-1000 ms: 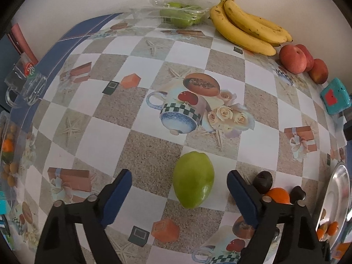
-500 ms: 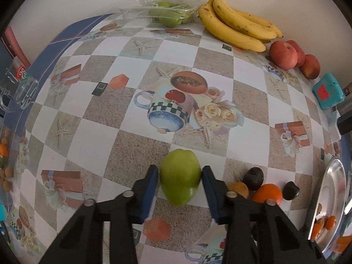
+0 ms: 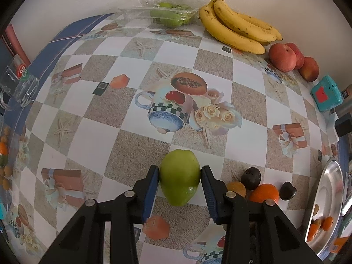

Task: Organize fruits
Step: 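Close the left gripper on the green pear while the right gripper grasps a dark plum, then carry the green pear and dark plum in both grippers over the steel bowl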

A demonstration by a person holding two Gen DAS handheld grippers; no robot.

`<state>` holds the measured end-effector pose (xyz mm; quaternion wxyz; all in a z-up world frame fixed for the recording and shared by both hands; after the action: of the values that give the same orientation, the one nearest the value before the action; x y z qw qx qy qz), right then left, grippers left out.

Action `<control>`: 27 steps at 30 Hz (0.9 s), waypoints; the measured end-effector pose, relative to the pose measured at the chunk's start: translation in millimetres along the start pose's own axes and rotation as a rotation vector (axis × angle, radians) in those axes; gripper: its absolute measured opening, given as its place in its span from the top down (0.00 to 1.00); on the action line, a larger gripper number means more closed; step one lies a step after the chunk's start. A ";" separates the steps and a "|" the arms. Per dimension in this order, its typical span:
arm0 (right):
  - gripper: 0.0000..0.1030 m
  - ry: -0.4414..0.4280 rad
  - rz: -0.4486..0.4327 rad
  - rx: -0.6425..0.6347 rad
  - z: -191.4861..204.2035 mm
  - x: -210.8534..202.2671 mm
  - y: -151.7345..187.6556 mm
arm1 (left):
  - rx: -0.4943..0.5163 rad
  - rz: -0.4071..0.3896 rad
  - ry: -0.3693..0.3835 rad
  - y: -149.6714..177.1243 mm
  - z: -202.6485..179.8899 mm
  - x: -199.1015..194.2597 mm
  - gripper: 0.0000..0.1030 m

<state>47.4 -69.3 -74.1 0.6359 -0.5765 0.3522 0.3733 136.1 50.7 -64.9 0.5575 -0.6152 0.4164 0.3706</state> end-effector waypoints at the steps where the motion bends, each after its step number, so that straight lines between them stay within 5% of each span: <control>1: 0.73 -0.003 0.000 0.003 -0.4 0.0 -0.1 | -0.002 -0.001 0.000 -0.1 0.4 -0.7 0.59; 21: 0.73 -0.056 -0.150 0.138 -22.2 -55.6 -20.8 | -0.014 -0.102 0.037 -13.0 -4.0 -43.3 0.59; 27: 0.73 -0.037 -0.174 0.183 -33.1 -66.6 -32.8 | 0.010 -0.067 0.054 -11.4 -20.7 -39.5 0.59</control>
<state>44.1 -108.6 -3.0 0.7222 -0.5373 0.3216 0.2937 131.5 34.3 -22.1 0.5612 -0.6358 0.4124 0.3328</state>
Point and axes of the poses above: each gripper's, at about its wrist camera, not at the fingertips, and x roughly the way its jaws point, z to its left, y to its underside, the point moved 4 cm from there along x, roughly the way its jaws point, and after that the axes turned 5 degrees about -z, right-handed, at the moved point
